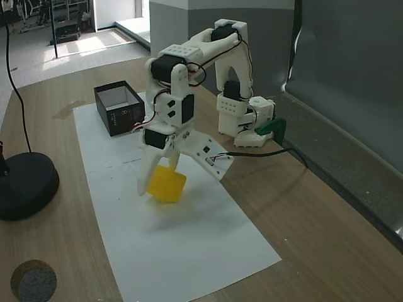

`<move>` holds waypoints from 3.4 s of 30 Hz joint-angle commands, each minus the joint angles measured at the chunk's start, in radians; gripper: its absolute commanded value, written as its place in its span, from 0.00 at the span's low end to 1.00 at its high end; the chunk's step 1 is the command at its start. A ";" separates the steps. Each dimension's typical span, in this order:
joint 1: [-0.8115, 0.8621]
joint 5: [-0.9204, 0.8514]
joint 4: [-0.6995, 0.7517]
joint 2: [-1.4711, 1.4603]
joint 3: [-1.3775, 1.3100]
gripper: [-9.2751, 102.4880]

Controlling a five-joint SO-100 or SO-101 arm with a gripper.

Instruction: Grab a yellow square and put it in the box.

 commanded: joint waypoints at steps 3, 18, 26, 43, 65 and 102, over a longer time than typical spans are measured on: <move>0.021 -0.002 -0.006 0.006 0.017 0.47; 0.035 0.003 -0.014 -0.061 0.041 0.11; 0.089 0.006 0.028 -0.054 -0.089 0.10; 1.019 -0.002 0.202 0.020 -0.680 0.10; 1.241 -0.006 0.173 -0.281 -0.686 0.25; 0.541 0.147 0.083 1.112 0.222 0.08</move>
